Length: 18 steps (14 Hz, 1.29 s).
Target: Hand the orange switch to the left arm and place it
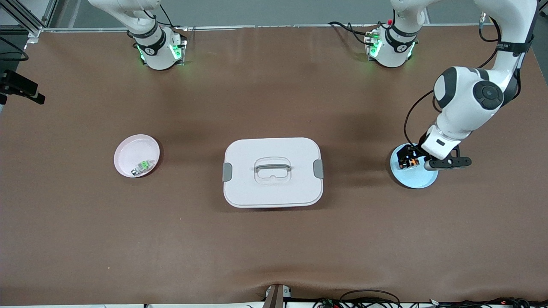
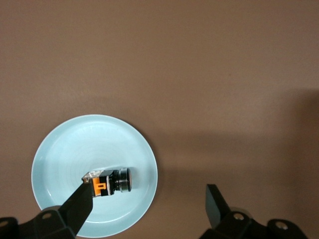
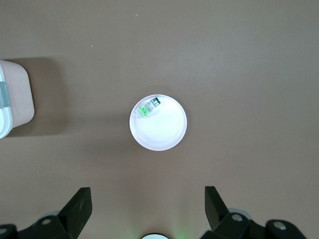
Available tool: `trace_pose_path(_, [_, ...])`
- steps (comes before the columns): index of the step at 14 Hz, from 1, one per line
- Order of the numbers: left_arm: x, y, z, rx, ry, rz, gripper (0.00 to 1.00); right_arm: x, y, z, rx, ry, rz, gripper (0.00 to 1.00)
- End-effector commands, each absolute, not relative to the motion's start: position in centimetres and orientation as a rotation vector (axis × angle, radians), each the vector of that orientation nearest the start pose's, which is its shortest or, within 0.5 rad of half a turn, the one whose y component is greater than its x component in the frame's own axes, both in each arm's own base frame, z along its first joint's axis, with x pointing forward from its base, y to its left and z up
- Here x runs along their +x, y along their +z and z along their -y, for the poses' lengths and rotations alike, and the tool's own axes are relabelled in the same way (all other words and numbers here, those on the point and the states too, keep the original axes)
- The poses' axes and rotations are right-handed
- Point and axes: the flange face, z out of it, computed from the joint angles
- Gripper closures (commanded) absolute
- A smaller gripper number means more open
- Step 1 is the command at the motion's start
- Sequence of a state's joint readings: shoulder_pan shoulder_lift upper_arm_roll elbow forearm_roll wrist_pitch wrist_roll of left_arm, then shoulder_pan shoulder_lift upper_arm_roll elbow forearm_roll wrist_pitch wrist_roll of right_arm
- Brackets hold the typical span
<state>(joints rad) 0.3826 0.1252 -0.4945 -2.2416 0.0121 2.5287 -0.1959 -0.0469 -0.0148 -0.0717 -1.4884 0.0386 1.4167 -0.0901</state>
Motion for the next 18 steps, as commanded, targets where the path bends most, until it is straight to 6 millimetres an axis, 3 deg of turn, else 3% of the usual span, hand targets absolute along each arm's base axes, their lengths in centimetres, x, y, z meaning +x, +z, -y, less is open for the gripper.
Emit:
trace_pose_path(1, [54.3, 36.7, 5.6, -3.186, -0.378, 0.081, 0.00, 52.1, 65.9, 5.4, -3.096, 0.096, -0.014, 0.00])
trace_pose_path(4, [54.6, 39.6, 4.3, -3.151, -0.467, 0.075, 0.00, 52.0, 66.1, 5.2, -3.095, 0.101, -0.007, 0.00])
trace_pose_path(6, [55.4, 41.8, 4.5, -3.149, -0.480, 0.090, 0.00, 52.1, 66.1, 4.7, -3.111, 0.099, 0.011, 0.00])
trace_pose_path(8, [56.9, 46.1, 3.9, -3.156, -0.357, 0.083, 0.00, 52.3, 66.2, 2.6, -3.190, 0.106, 0.073, 0.00])
trace_pose_path(11, [56.9, 50.6, 2.2, -3.152, -0.198, 0.015, 0.00, 52.2, 66.4, 2.4, -3.184, 0.099, 0.057, 0.00])
trace_pose_path(14, [55.8, 52.9, 1.9, -3.134, -0.159, -0.008, 0.00, 52.4, 66.3, 2.8, -3.180, 0.092, -0.090, 0.00])
trace_pose_path(18, [54.8, 55.1, 2.2, -3.125, -0.187, 0.009, 0.00, 52.5, 66.9, 2.7, -3.181, 0.075, -0.081, 0.00])
